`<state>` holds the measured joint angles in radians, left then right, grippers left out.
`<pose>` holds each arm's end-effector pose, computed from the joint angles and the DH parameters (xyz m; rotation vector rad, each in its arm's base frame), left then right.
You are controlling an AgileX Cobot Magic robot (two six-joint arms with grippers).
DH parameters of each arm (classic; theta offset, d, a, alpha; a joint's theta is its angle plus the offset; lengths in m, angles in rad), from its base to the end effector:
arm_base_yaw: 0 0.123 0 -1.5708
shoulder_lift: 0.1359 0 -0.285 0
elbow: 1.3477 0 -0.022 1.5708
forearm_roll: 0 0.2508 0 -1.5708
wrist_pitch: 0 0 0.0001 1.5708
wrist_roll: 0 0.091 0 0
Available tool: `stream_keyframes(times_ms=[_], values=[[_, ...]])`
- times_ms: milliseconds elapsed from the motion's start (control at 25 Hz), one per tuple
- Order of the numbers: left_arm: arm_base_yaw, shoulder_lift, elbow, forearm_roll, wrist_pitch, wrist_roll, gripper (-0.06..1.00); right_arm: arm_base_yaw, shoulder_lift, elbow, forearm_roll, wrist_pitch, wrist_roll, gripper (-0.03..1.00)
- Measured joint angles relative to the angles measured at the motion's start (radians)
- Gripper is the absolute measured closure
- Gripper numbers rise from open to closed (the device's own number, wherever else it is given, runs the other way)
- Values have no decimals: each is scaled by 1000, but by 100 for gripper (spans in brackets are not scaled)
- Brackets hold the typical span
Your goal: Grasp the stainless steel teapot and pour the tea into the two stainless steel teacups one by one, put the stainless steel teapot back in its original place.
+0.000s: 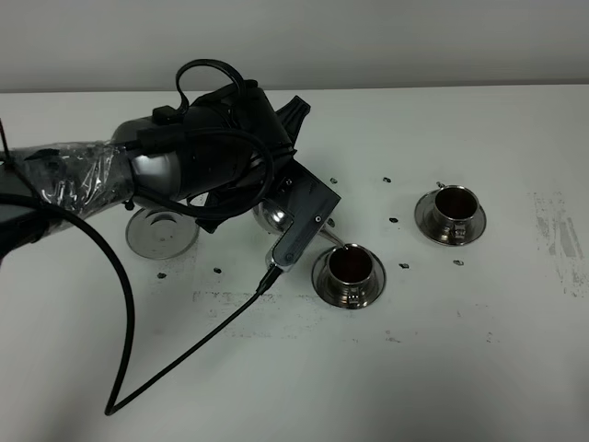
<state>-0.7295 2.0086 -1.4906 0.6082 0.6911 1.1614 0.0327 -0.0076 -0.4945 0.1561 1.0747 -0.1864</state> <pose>0.3468 -0.2655 0.2051 2.4645 1.1352 0.7941 -0.0069 0.0122 0.2754 -0.2325 2.0342 0.0914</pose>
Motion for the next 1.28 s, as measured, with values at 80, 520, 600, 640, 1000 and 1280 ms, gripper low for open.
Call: stream_keyframes(times_ms=[80,520,600,640,1000,1280], values=[[18,-6,0,-52,1,0,76,0,0,0,0,0,0,59],[94,-108,2,-402,57,-42,76,0,0,0,0,0,0,59],[102,-155,25,-442,45,-66,76,0,0,0,0,0,0,59],[108,-182,50,-458,30,-77,76,0,0,0,0,0,0,59],[162,-397,297,-652,-14,-212,76,0,0,0,0,0,0,59],[196,-423,465,-716,-106,-300,76,0,0,0,0,0,0,59]])
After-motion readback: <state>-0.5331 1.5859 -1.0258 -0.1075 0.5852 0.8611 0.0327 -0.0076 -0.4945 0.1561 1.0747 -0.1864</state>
